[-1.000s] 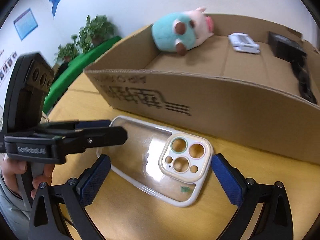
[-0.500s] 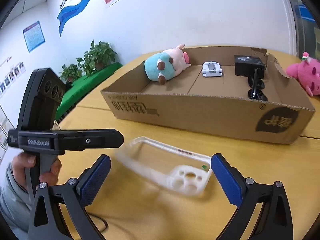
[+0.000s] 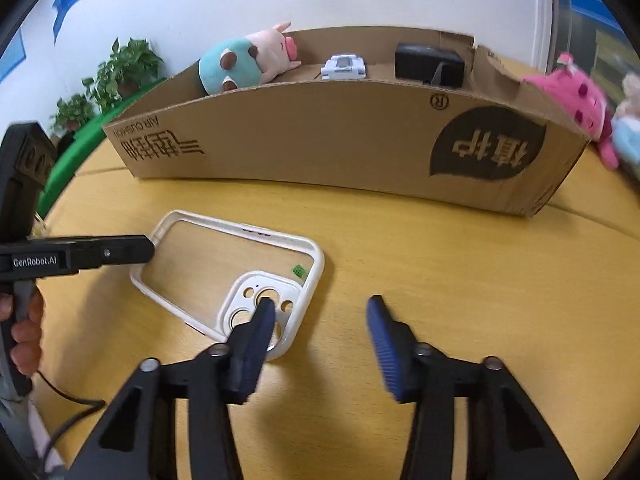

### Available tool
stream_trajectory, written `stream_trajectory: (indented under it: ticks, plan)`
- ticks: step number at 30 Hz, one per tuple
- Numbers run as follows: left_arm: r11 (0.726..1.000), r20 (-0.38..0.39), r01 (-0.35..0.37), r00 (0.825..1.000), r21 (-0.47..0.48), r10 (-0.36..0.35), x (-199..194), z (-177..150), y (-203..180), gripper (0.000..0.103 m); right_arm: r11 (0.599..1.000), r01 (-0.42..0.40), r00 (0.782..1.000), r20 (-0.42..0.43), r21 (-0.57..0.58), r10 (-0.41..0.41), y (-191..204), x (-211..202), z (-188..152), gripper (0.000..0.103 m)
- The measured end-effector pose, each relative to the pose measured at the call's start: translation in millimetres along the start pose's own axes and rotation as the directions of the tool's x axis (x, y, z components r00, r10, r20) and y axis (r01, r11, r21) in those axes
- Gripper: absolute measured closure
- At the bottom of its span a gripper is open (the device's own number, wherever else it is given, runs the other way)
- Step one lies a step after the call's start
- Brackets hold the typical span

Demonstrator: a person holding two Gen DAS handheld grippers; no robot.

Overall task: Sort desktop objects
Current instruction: 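Lift the phone case with both grippers and carry it over the box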

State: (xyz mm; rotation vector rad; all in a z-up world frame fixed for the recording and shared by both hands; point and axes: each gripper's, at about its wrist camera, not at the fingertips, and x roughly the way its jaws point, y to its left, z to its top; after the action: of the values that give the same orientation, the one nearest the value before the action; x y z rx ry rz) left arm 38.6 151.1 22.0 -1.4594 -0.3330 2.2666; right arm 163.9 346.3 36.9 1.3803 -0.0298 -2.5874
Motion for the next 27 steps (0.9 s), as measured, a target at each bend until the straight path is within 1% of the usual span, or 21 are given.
stream_trajectory:
  ticks: [1,2,3,6,8,9,11,13,14,15,16,17,19,20,22,23,25,27]
  plan:
    - [1.000,0.002,0.003,1.000,0.004,-0.003,0,0,-1,0.096,1.000,0.000,1.000,0.000,-0.010,0.000,1,0,-1,0.069]
    - [1.000,0.003,-0.006,1.000,0.011,0.006,0,-1,-2,0.096,1.000,-0.005,1.000,0.001,-0.017,0.005,3,1,0,0.080]
    - [1.000,0.005,-0.017,1.000,0.020,0.017,0,-1,-4,0.096,1.000,-0.017,1.000,0.002,-0.018,0.017,4,0,-1,0.086]
    - [0.998,0.007,-0.049,0.999,0.045,0.048,-1,-1,-10,0.097,1.000,-0.006,1.000,0.014,-0.011,0.006,6,1,-1,0.087]
    - [0.998,0.011,-0.026,1.000,0.056,0.026,-5,2,-17,0.097,1.000,0.004,1.000,0.026,0.002,-0.004,4,-3,-1,0.093]
    - [0.998,0.020,-0.009,1.000,0.062,0.008,-9,4,-22,0.097,1.000,0.012,0.999,0.044,0.008,-0.013,1,-9,-1,0.093]
    - [0.995,0.071,0.018,0.997,0.098,-0.025,-25,15,-39,0.097,0.999,0.028,0.996,0.082,0.019,-0.029,-6,-25,2,0.094]
    - [0.990,0.138,0.042,0.988,0.138,-0.062,-47,29,-58,0.097,0.998,0.047,0.990,0.130,0.029,-0.051,-13,-46,11,0.094]
    - [0.985,0.184,0.059,0.979,0.162,-0.089,-62,40,-69,0.097,0.997,0.067,0.982,0.172,0.034,-0.072,-16,-64,18,0.094]
    - [0.982,0.206,0.066,0.973,0.176,-0.103,-70,48,-75,0.097,0.996,0.079,0.976,0.202,0.037,-0.085,-17,-76,25,0.094]
    - [0.977,0.244,0.078,0.962,0.198,-0.126,-85,59,-84,0.097,0.995,0.089,0.966,0.242,0.039,-0.096,-18,-91,32,0.094]
    - [0.974,0.266,0.079,0.954,0.213,-0.136,-93,67,-91,0.097,0.994,0.098,0.950,0.294,0.040,-0.106,-19,-111,42,0.094]
    - [0.968,0.323,0.063,0.936,0.244,-0.142,-115,85,-102,0.097,0.993,0.109,0.924,0.365,0.036,-0.115,-19,-138,61,0.094]
    - [0.966,0.345,0.052,0.928,0.252,-0.140,-123,92,-106,0.097,0.993,0.112,0.905,0.411,0.028,-0.114,-16,-153,75,0.094]
    - [0.966,0.398,0.026,0.908,0.257,-0.130,-144,106,-109,0.097,0.992,0.126,0.880,0.460,0.004,-0.114,-9,-170,97,0.094]
    - [0.968,0.415,0.017,0.901,0.250,-0.123,-152,110,-107,0.097,0.991,0.130,0.865,0.490,-0.015,-0.106,-3,-178,112,0.094]
    - [0.975,0.452,-0.004,0.886,0.224,-0.100,-171,119,-96,0.097,0.992,0.118,0.851,0.519,-0.040,-0.080,7,-182,133,0.094]
    - [0.979,0.475,-0.050,0.878,0.196,-0.051,-182,127,-82,0.097,0.995,0.070,0.847,0.531,-0.072,-0.022,19,-176,158,0.094]
